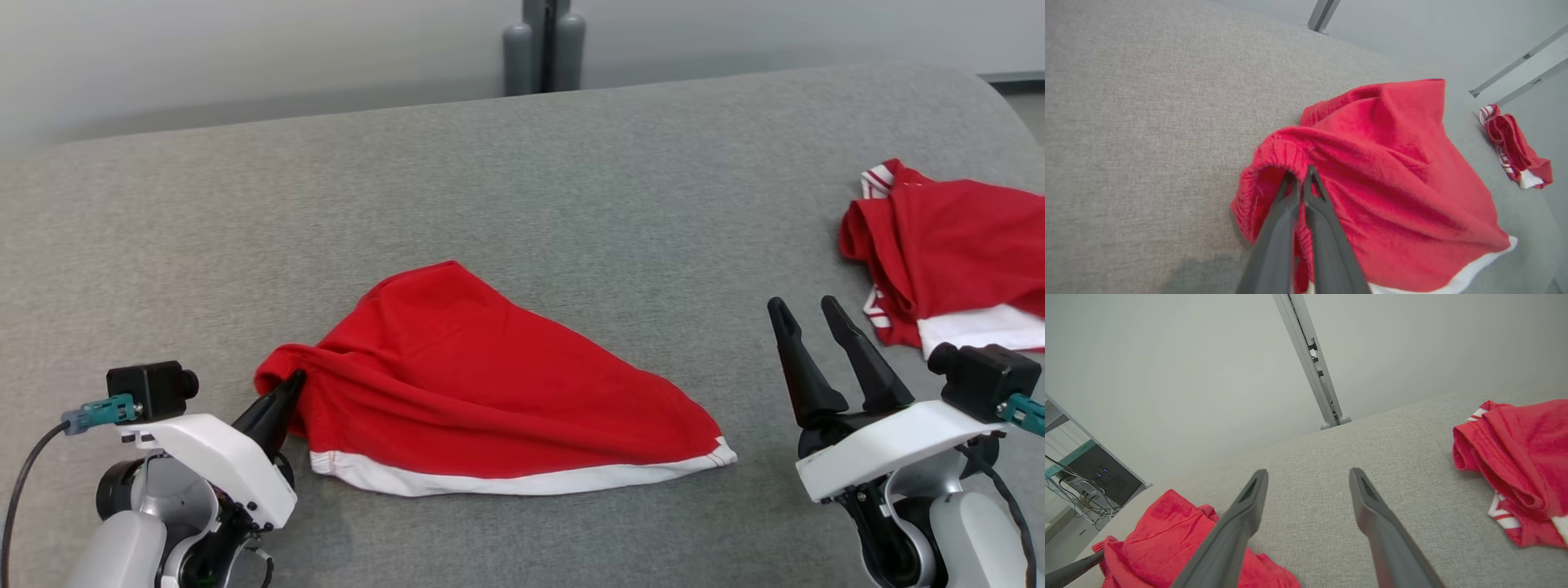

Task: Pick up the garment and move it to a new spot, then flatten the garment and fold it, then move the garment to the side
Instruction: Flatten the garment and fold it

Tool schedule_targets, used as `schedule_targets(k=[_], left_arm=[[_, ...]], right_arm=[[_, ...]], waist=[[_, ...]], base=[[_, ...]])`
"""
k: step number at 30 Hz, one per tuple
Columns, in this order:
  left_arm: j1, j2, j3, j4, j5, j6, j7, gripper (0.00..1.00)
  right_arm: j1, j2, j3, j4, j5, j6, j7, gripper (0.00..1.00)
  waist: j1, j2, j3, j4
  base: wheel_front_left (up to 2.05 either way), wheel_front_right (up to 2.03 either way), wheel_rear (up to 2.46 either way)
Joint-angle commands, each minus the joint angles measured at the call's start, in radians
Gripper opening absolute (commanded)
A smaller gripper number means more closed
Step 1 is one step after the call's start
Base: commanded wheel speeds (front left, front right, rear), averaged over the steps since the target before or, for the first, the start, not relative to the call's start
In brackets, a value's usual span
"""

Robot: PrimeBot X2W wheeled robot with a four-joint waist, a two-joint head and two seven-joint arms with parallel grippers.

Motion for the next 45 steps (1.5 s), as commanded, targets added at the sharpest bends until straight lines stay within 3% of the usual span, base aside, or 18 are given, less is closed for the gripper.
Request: schedule_targets(k=[1,6,7,9,17,24,30,38,45], left_arm=[[-0.017,0.003,-0.001,0.02,0.015,0.009,-0.009,0.0],[-0.039,0.003,-0.016,0.107,0.047,0.012,-0.045,0.0],[-0.037,0.002,-0.016,0.117,0.045,0.008,-0.052,0.21],[-0.035,0.002,-0.014,0.12,0.038,-0.004,-0.069,1.0],[0.026,0.029,-0.004,-0.023,0.061,-0.024,-0.18,1.0],[0.107,0.032,0.011,-0.199,0.101,0.034,-0.239,1.0],[0.165,0.046,-0.016,-0.228,0.09,0.054,-0.168,1.0],[0.18,0.063,-0.072,-0.147,0.02,0.028,-0.003,1.0],[0.2,0.126,-0.029,-0.158,0.044,0.069,-0.002,1.0]], right_arm=[[-0.013,-0.004,0.002,0.004,-0.004,0.0,-0.009,1.0],[-0.011,-0.006,0.007,0.013,-0.002,0.0,-0.02,1.0],[-0.01,-0.007,0.007,0.015,-0.001,0.0,-0.021,1.0],[-0.007,-0.008,0.006,0.017,-0.001,0.0,-0.022,1.0],[0.002,-0.035,-0.002,0.013,-0.03,0.0,-0.063,1.0],[0.006,-0.048,-0.062,0.002,-0.103,0.0,-0.146,1.0],[0.012,-0.047,-0.092,0.002,-0.118,0.0,-0.156,1.0],[0.014,-0.033,-0.089,0.024,-0.115,0.0,-0.133,1.0],[0.017,-0.036,-0.099,0.033,-0.115,0.0,-0.133,1.0]], waist=[[0.0,0.0,0.008,-0.017],[0.0,0.0,0.012,-0.035],[0.0,0.0,0.011,-0.035],[0.0,0.0,0.008,-0.033],[0.0,0.0,-0.023,0.02],[0.0,0.0,-0.046,0.056],[0.0,0.0,-0.059,0.065],[0.0,0.0,-0.058,0.068],[0.0,0.0,-0.053,0.064]], base=[[0.0,0.0,0.0],[0.0,0.0,0.0],[0.0,0.0,0.0],[0.0,0.0,0.0],[0.0,0.0,0.0],[0.0,0.0,0.0],[0.0,0.0,0.0],[0.0,0.0,0.0],[0.0,0.0,0.0]])
